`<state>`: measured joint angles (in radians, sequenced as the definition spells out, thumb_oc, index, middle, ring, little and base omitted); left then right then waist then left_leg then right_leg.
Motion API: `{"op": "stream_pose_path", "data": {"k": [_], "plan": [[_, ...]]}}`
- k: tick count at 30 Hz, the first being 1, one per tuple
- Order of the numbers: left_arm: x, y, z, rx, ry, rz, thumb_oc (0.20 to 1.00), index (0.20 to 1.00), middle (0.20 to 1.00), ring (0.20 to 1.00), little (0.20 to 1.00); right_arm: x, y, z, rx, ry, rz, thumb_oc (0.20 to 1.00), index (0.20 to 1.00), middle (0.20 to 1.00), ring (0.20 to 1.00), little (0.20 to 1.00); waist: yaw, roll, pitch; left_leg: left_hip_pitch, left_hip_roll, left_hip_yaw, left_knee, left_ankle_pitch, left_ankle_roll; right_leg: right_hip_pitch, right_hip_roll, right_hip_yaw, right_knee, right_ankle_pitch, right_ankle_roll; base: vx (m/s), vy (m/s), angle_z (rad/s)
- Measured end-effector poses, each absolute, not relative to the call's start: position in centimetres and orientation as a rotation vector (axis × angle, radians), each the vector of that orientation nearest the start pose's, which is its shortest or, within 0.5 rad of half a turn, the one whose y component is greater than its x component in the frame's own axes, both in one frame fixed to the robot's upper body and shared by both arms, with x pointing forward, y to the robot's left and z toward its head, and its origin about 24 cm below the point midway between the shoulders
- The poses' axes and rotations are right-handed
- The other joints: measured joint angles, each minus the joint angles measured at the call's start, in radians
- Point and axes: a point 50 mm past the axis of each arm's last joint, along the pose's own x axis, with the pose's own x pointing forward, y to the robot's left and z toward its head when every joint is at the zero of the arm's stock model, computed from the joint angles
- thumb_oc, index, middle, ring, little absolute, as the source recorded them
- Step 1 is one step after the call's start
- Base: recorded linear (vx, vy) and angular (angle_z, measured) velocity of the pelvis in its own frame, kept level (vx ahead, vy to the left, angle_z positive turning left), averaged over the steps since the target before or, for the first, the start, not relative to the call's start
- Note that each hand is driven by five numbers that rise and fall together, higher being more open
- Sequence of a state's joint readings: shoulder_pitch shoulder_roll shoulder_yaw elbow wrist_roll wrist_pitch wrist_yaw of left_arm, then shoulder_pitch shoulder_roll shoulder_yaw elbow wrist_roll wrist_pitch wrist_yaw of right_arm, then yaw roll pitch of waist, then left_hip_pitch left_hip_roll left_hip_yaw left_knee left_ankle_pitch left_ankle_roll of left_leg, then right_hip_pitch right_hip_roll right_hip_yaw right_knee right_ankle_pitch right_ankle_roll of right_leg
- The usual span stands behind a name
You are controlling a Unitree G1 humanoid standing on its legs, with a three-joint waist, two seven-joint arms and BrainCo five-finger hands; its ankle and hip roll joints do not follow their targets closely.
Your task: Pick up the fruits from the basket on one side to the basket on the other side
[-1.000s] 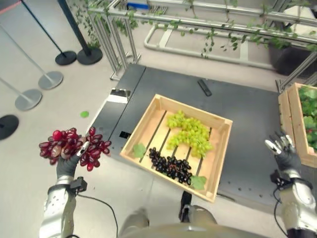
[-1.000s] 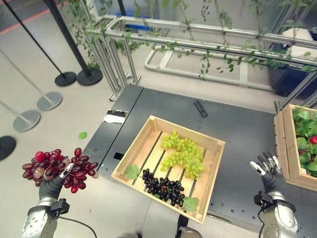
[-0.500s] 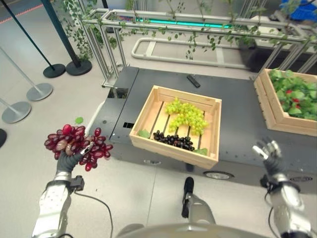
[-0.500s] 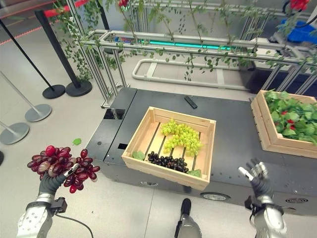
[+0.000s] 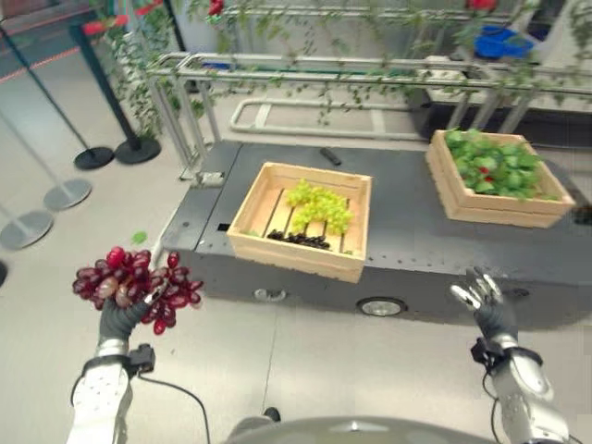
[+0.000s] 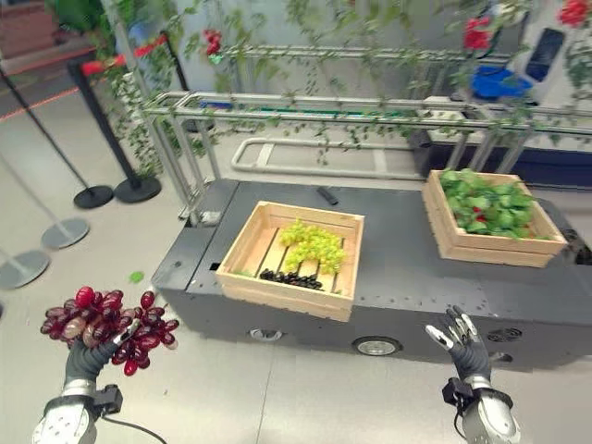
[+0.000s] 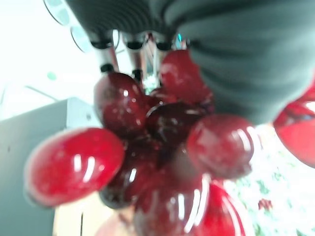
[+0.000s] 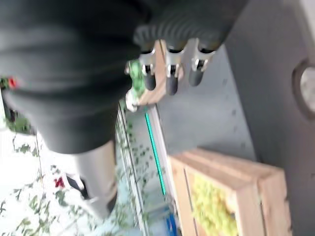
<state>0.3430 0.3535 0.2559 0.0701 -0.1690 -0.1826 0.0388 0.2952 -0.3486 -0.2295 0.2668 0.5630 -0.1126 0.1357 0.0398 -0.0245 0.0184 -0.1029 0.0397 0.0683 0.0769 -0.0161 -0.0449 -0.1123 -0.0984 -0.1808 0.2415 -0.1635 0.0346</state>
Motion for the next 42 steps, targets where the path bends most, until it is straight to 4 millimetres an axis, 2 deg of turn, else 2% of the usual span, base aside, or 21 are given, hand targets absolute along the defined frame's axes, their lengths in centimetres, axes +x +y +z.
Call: {"op": "stream_pose_path", "data": {"k": [10,11,13,15,18,21,22,24,25,26,28,29,30,31,33,34,37,38,39,41,42], "plan": [[18.3,28.3,1.1,0.235,0.132,0.308,0.200,0.200,0.200,0.200,0.200,15.3,-30.5,-2.1,0.180,0.265,-0.324,1.000,1.000,1.000,1.000,1.000,-0.022,0.035,0.042,-0.068,0.004,-0.092,0.006,0.101,-0.024,0.040,0.010,-0.177,0.017,-0.028,-0.039,-0.11,-0.051,0.59],[19.0,28.0,1.5,0.238,0.111,0.299,0.200,0.200,0.200,0.200,0.200,15.7,-30.2,-1.9,0.185,0.251,-0.319,1.000,1.000,1.000,1.000,1.000,-0.011,0.055,0.060,-0.070,-0.002,-0.031,-0.069,0.114,0.000,0.060,-0.001,-0.263,0.015,-0.028,-0.043,-0.06,0.036,1.44],[20.0,28.2,2.4,0.259,0.074,0.294,0.200,0.200,0.200,0.200,0.200,16.6,-29.0,-1.8,0.202,0.231,-0.281,1.000,1.000,1.000,1.000,1.000,-0.039,0.006,0.094,-0.119,0.106,0.251,0.049,0.041,0.018,0.084,-0.042,-0.376,-0.025,-0.030,-0.053,-0.05,0.087,1.51],[20.1,28.2,2.6,0.268,0.063,0.298,0.200,0.200,0.200,0.200,0.200,18.3,-27.9,-0.7,0.247,0.144,-0.265,1.000,1.000,1.000,1.000,1.000,-0.024,-0.003,0.098,-0.133,0.166,0.395,0.127,0.031,0.005,0.148,-0.069,-0.509,-0.086,0.010,-0.016,0.05,0.245,1.56],[20.2,27.5,2.9,0.288,0.051,0.255,0.200,0.200,0.200,0.200,0.200,18.2,-28.5,-0.2,0.225,0.119,-0.285,1.000,1.000,1.000,1.000,1.000,-0.030,0.020,0.084,-0.131,0.142,0.342,0.165,0.017,-0.015,0.175,-0.080,-0.583,-0.075,0.002,0.023,0.22,0.324,1.41],[20.1,27.6,3.3,0.286,0.031,0.265,0.200,0.200,0.200,0.200,0.200,18.4,-28.6,-0.2,0.236,0.114,-0.309,1.000,1.000,1.000,1.000,1.000,0.003,0.030,0.074,-0.106,0.039,0.325,0.165,-0.040,0.071,0.172,-0.164,-0.561,0.077,-0.039,0.082,0.36,0.525,1.14],[20.3,27.0,3.1,0.265,0.031,0.254,0.200,0.200,0.200,0.200,0.200,18.0,-28.4,-0.3,0.225,0.126,-0.295,1.000,1.000,1.000,1.000,1.000,-0.028,0.043,0.067,-0.104,-0.020,0.300,0.194,-0.087,0.142,0.131,-0.290,-0.524,0.340,-0.030,0.065,0.17,0.314,1.96],[20.3,27.5,4.3,0.304,-0.008,0.255,0.200,0.200,0.200,0.200,0.200,18.7,-26.4,-0.8,0.245,0.144,-0.237,1.000,1.000,1.000,1.000,1.000,-0.039,0.022,0.062,-0.072,-0.100,0.220,0.170,-0.089,0.176,0.022,-0.357,-0.339,0.573,0.044,0.026,0.21,0.263,1.91],[20.4,27.8,4.8,0.315,-0.024,0.261,0.200,0.200,0.200,0.200,0.200,18.8,-25.8,-1.0,0.244,0.153,-0.210,1.000,1.000,1.000,1.000,1.000,-0.025,0.025,0.062,-0.059,-0.111,0.200,0.142,-0.078,0.186,-0.020,-0.337,-0.286,0.580,0.025,0.046,0.32,0.139,1.33],[20.7,28.3,5.5,0.322,-0.053,0.285,0.200,0.200,0.200,0.200,0.200,19.6,-25.0,-0.7,0.242,0.136,-0.170,1.000,1.000,1.000,1.000,1.000,-0.007,0.037,0.072,-0.045,-0.122,0.141,0.085,-0.052,0.182,-0.105,-0.234,-0.196,0.531,-0.007,0.046,0.20,0.007,1.05],[21.5,28.2,6.3,0.318,-0.090,0.288,0.200,0.200,0.200,0.200,0.200,20.1,-25.3,-0.1,0.221,0.117,-0.165,1.000,1.000,1.000,1.000,1.000,-0.009,0.060,0.085,-0.018,-0.131,0.035,0.013,-0.021,0.150,-0.165,-0.115,-0.189,0.395,-0.033,0.010,0.28,-0.118,1.67],[21.9,28.0,6.4,0.309,-0.100,0.284,0.200,0.200,0.200,0.200,0.200,20.1,-25.5,-0.1,0.216,0.119,-0.167,1.000,1.000,1.000,1.000,1.000,-0.010,0.061,0.106,0.001,-0.141,-0.011,0.008,-0.096,-0.043,-0.198,-0.069,-0.193,0.274,-0.029,-0.027,0.33,-0.190,2.02],[22.0,28.2,6.7,0.312,-0.110,0.285,0.200,0.200,0.200,0.200,0.200,20.4,-25.3,-0.2,0.226,0.116,-0.165,1.000,1.000,1.000,1.000,1.000,-0.015,0.033,0.115,-0.018,-0.149,-0.024,0.060,-0.097,0.004,-0.197,-0.081,-0.189,0.172,-0.019,-0.028,0.50,-0.125,2.17],[21.5,28.4,7.2,0.337,-0.127,0.273,0.200,0.200,0.200,0.200,0.200,20.3,-25.5,-0.5,0.225,0.131,-0.167,1.000,1.000,1.000,1.000,1.000,-0.022,0.027,0.117,0.008,-0.125,-0.073,0.035,-0.073,0.089,-0.257,-0.089,-0.152,0.134,0.030,0.017,0.50,-0.122,1.69],[21.8,28.1,6.5,0.287,-0.113,0.278,0.200,0.200,0.200,0.200,0.200,19.9,-26.0,-1.2,0.209,0.172,-0.176,1.000,1.000,1.000,1.000,1.000,-0.027,0.051,0.119,0.023,-0.143,-0.237,0.076,-0.108,0.137,-0.267,0.014,0.121,-0.044,0.063,0.080,0.41,-0.142,1.94],[21.8,28.4,6.6,0.288,-0.110,0.281,0.200,0.200,0.200,0.200,0.200,19.6,-25.7,-1.6,0.221,0.187,-0.175,1.000,1.000,1.000,1.000,1.000,-0.039,0.041,0.129,0.066,-0.162,-0.287,0.054,-0.102,0.147,-0.285,0.012,0.181,-0.132,0.102,0.075,0.35,-0.177,2.11],[21.6,28.0,6.2,0.286,-0.095,0.258,0.200,0.200,0.200,0.200,0.200,19.1,-26.2,-1.9,0.213,0.207,-0.186,1.000,1.000,1.000,1.000,1.000,-0.075,0.013,0.116,0.153,-0.197,-0.441,0.042,-0.131,0.132,-0.286,0.009,0.253,-0.179,0.202,0.053,0.24,-0.247,2.14],[21.6,27.9,6.2,0.292,-0.091,0.239,0.200,0.200,0.200,0.200,0.200,18.5,-26.4,-2.2,0.213,0.221,-0.196,1.000,1.000,1.000,1.000,1.000,-0.080,-0.008,0.109,0.182,-0.211,-0.457,0.044,-0.142,0.117,-0.267,0.006,0.254,-0.179,0.288,0.002,0.23,-0.335,2.23],[21.1,27.8,5.9,0.296,-0.075,0.222,0.200,0.200,0.200,0.200,0.200,17.6,-26.7,-2.7,0.210,0.250,-0.199,1.000,1.000,1.000,1.000,1.000,-0.062,-0.045,0.078,0.241,-0.216,-0.512,0.025,-0.177,0.096,-0.229,0.016,0.290,-0.148,0.365,0.003,0.21,-0.372,2.20],[20.9,26.5,5.2,0.233,-0.077,0.195,0.200,0.200,0.200,0.200,0.200,16.7,-28.0,-3.0,0.167,0.290,-0.209,1.000,1.000,1.000,1.000,1.000,-0.066,0.005,0.058,0.215,-0.172,-0.572,0.090,-0.200,0.072,-0.229,0.045,0.297,-0.079,0.298,0.027,0.19,-0.554,2.04],[20.7,26.5,5.4,0.219,-0.091,0.195,0.200,0.200,0.200,0.200,0.200,17.2,-27.8,-2.6,0.135,0.287,-0.162,1.000,1.000,1.000,1.000,1.000,-0.046,0.019,0.055,0.186,-0.138,-0.574,0.112,-0.200,0.064,-0.227,0.048,0.232,-0.080,0.277,-0.001,0.06,-0.394,1.33]]}}
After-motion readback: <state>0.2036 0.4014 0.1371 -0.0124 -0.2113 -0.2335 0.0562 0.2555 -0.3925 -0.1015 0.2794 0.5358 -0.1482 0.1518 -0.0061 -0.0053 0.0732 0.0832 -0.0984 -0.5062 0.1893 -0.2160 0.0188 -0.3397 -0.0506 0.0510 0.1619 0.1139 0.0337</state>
